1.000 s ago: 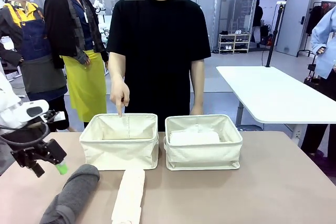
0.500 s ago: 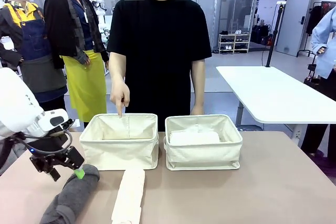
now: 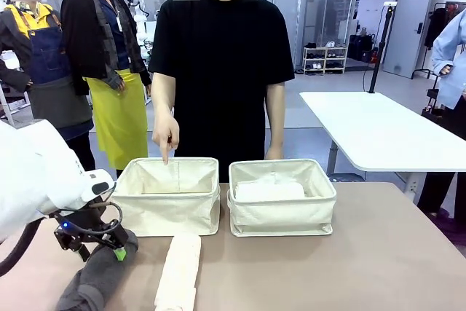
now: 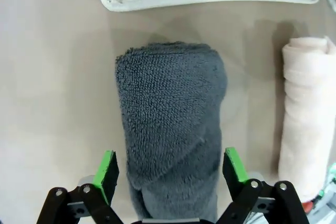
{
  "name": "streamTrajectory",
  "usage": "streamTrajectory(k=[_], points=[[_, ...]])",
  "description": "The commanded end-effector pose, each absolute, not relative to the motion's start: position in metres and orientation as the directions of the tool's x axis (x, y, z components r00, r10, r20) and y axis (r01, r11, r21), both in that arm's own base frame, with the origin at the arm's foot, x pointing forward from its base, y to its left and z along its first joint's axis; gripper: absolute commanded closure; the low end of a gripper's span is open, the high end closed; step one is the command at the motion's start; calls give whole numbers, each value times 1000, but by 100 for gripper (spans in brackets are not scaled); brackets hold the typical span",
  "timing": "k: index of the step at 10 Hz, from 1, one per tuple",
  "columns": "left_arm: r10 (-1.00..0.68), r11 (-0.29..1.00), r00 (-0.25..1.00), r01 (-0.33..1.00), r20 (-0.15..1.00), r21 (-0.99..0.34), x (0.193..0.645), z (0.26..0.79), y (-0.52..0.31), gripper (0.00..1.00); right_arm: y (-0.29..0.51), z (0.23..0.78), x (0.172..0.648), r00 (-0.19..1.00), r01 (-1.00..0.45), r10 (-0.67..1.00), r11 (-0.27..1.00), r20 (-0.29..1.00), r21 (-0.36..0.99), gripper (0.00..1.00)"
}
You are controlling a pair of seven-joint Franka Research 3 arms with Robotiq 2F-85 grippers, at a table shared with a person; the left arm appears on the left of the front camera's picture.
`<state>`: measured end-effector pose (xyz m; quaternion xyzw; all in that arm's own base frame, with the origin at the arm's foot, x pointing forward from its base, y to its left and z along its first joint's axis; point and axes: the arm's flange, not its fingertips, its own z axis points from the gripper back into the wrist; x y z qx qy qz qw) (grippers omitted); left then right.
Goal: Divide the towels into two baskets.
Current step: Pick up one hotel-folded towel from the bottom of the table and place it in the Fabric basket indicated by the person.
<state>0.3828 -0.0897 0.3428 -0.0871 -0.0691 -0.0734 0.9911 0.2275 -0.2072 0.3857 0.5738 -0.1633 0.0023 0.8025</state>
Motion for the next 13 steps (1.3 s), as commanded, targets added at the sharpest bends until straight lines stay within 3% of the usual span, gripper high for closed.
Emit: streamTrajectory(k=[1,2,3,4,5,6,7,8,9,13], points=[[-150,966,979,175,136,-190,289,300,-71,0,-207,388,225,942,-203,-189,333,277,921,0],[-160,957,981,181,106,-227,285,297,-72,3,-207,388,225,942,-203,-189,333,277,921,0],[-159,951,983,178,92,-255,284,299,-72,19,-207,388,225,942,-203,-189,333,277,921,0],[-167,950,981,187,99,-250,285,301,-71,22,-207,388,225,942,-203,-189,333,277,921,0],[-168,952,980,189,105,-242,285,302,-70,38,-207,388,225,942,-203,-189,333,277,921,0],[-168,953,980,189,107,-238,285,302,-70,41,-207,388,225,942,-203,-189,333,277,921,0],[-170,953,979,192,110,-235,284,301,-71,58,-207,388,225,942,-203,-189,333,277,921,0],[-162,952,980,186,115,-245,284,303,-72,61,-207,388,225,942,-203,-189,333,277,921,0],[-165,957,982,182,91,-226,375,325,-92,61,-207,388,225,942,-203,-189,333,277,921,0],[-165,957,982,182,91,-226,375,325,-92,61,-207,388,225,942,-203,-189,333,277,921,0]])
